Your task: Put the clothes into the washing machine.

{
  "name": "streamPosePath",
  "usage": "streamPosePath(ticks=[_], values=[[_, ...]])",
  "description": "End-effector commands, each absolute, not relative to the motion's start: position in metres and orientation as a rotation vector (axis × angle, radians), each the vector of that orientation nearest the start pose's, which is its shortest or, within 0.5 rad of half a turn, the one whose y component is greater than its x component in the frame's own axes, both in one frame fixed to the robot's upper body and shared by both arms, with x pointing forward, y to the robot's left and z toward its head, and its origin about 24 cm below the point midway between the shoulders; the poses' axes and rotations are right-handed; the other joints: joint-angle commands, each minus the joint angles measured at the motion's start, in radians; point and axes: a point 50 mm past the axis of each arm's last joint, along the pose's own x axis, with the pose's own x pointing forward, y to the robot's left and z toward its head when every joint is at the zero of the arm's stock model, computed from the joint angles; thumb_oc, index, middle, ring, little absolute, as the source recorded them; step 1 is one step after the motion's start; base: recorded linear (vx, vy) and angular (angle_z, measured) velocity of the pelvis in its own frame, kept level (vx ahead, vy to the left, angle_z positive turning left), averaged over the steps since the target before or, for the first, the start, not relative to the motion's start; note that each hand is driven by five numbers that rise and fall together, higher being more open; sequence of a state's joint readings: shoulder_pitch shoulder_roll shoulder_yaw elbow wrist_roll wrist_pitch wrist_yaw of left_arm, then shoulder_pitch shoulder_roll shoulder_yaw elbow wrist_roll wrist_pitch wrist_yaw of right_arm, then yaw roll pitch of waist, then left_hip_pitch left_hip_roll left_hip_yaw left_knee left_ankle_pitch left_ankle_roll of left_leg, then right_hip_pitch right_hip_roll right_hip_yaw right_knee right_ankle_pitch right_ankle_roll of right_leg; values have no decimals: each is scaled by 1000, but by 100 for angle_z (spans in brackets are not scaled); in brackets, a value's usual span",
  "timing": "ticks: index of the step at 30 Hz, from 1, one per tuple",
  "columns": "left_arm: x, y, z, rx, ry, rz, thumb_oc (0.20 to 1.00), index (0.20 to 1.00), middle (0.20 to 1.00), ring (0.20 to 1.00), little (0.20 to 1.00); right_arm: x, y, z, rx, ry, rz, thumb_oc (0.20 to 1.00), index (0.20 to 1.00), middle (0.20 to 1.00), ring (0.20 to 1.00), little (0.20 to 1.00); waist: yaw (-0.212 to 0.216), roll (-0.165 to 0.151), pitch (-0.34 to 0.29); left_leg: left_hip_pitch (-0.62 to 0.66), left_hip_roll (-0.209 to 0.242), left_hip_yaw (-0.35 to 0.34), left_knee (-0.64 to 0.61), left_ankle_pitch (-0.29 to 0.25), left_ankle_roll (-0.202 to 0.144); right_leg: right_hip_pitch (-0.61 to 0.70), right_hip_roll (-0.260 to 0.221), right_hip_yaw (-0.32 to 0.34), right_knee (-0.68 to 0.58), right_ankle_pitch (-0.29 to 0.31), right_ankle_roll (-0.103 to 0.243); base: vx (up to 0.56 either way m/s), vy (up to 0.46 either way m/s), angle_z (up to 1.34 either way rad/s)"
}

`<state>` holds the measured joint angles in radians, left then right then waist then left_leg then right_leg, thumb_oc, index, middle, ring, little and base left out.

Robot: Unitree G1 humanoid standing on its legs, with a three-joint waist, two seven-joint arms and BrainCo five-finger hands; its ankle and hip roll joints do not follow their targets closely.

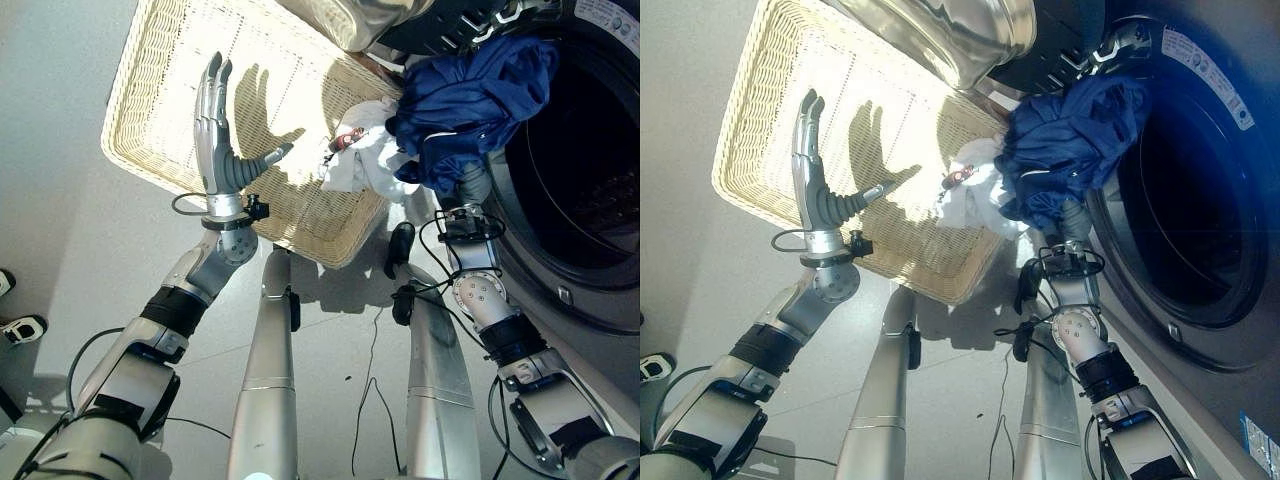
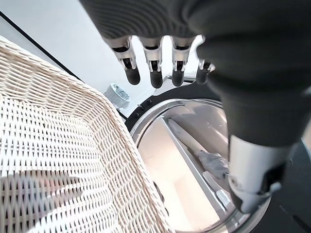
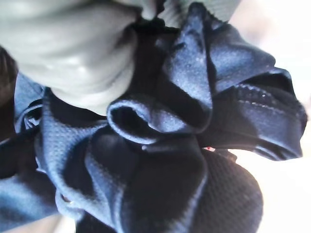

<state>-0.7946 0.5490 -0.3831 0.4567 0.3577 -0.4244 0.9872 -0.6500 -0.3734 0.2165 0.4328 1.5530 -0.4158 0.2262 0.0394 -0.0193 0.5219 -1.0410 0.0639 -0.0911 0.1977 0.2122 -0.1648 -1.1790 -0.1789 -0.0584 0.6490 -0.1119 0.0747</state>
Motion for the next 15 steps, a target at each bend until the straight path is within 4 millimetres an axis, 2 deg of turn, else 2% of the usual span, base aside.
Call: streamPosePath(ticks=[1,3,5,6,8,11,13,14,15], values=[[338,162,239,453,-1151,504,1000,1000,1000,1000,1000,357,-235,181,1210,-657,90,200,200,200,200,200,-31,47,-2,-5,-88,48,113,-89,67,90,73,-58,-277,233,56,0,0,0],[342,165,238,461,-1126,486,1000,1000,1000,1000,1000,362,-278,189,1313,-717,-91,200,200,200,200,200,-23,48,-2,-2,-85,44,118,-96,64,96,71,-62,-275,232,57,6,-27,0],[346,169,236,486,-1101,471,1000,1000,1000,1000,1000,357,-323,209,1367,-836,-307,200,200,200,200,200,-16,47,-2,1,-82,38,128,-110,61,102,73,-63,-273,230,59,16,-107,0],[347,173,233,526,-1086,461,1000,1000,1000,1000,1000,343,-354,230,1370,-961,-484,200,200,200,200,200,-7,39,-2,-1,-79,32,133,-120,61,108,73,-69,-276,231,61,13,-118,0],[346,176,232,548,-1083,462,1000,1000,1000,1000,1000,333,-367,240,1369,-1043,-584,200,200,200,200,200,-3,34,-2,-6,-75,27,133,-124,62,107,76,-73,-275,233,62,7,-92,-1],[347,186,227,577,-1051,495,1000,1000,1000,1000,1000,309,-386,271,1271,-1165,-738,209,209,209,209,209,-6,21,-2,-11,-75,17,135,-130,65,107,82,-75,-282,242,64,2,-39,0],[349,194,225,572,-1016,535,1000,1000,1000,1000,1000,301,-390,289,1153,-1172,-765,570,570,570,570,570,-11,13,-2,-11,-77,11,136,-133,68,107,89,-71,-283,245,63,0,0,0],[350,198,225,562,-999,550,1000,1000,1000,1000,1000,300,-391,294,1131,-1164,-766,1000,1000,1000,1000,1000,-12,11,-2,-11,-78,10,137,-134,69,108,91,-69,-284,244,63,0,0,0],[351,202,224,554,-976,565,1000,1000,1000,1000,1000,300,-392,295,1110,-1157,-758,1000,1000,1000,1000,1000,-13,7,-2,-11,-78,8,137,-135,70,109,92,-69,-284,243,63,0,0,0]])
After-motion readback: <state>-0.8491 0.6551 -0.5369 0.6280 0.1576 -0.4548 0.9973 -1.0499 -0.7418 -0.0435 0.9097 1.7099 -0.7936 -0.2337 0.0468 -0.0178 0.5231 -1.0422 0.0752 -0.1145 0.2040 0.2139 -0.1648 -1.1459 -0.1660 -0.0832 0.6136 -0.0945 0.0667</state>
